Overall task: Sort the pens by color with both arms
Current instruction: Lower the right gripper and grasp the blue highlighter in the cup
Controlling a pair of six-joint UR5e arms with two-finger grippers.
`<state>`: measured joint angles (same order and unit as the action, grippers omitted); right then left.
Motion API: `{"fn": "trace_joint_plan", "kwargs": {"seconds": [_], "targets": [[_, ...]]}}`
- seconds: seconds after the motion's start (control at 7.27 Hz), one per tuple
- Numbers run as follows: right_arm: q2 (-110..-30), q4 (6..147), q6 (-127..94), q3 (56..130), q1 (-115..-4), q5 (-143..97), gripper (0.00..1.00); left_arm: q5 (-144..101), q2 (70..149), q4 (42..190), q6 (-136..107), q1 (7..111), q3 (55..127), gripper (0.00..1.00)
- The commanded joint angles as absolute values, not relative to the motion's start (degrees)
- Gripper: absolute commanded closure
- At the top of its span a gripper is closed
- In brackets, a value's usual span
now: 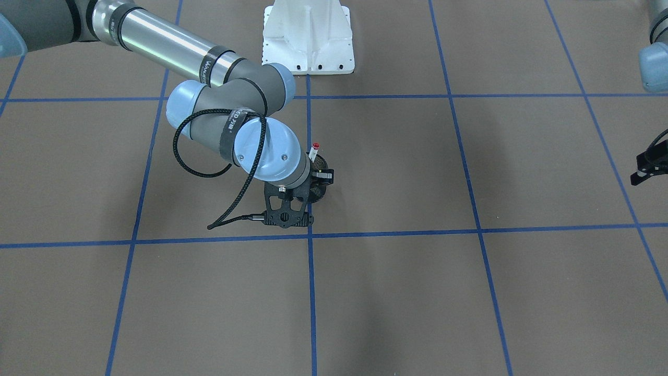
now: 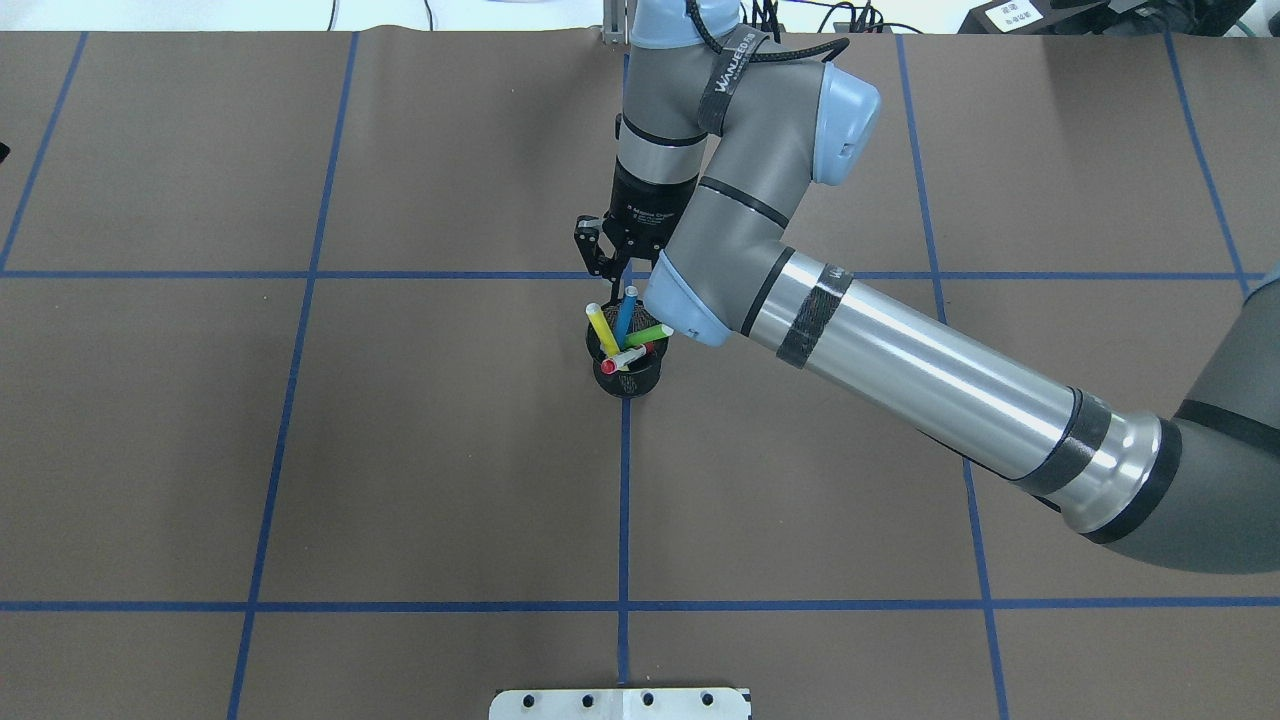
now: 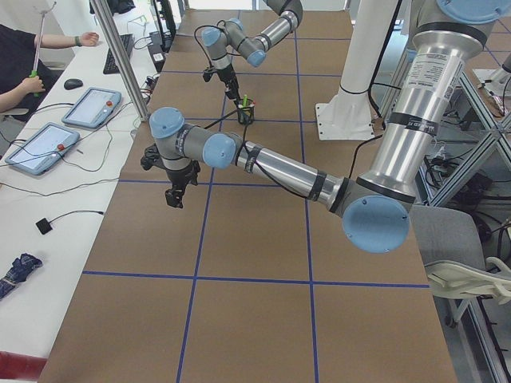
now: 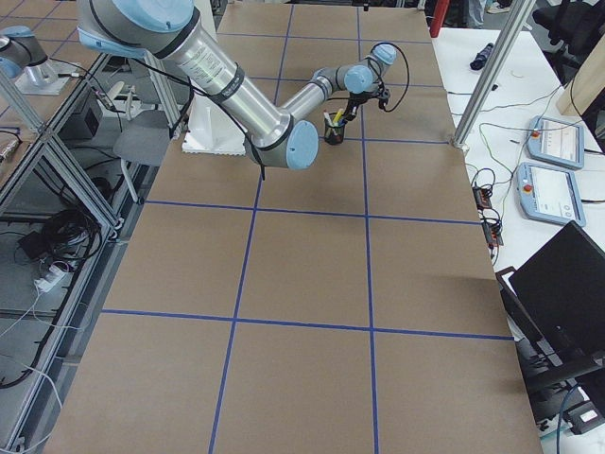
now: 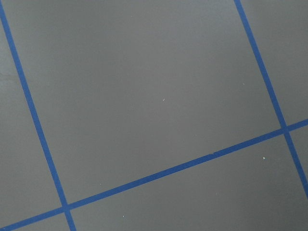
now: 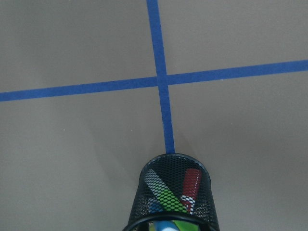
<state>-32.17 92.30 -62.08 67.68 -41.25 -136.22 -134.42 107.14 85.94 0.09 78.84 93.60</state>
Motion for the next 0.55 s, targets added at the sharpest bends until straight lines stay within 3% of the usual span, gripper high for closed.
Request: {"fn": "trace_joint_plan", "kwargs": {"seconds": [0.0, 0.41], "targets": [[-32.17, 92.2, -60.66, 67.68, -41.22, -136.14, 1.0, -134.38, 107.14, 85.96, 0.09, 78.84, 93.6, 0.0], [-31.29, 92.55, -61.25, 70.9, -42.53, -136.06, 1.0, -134.38, 107.23, 85.87, 0.09, 78.84, 93.78, 0.0]]}}
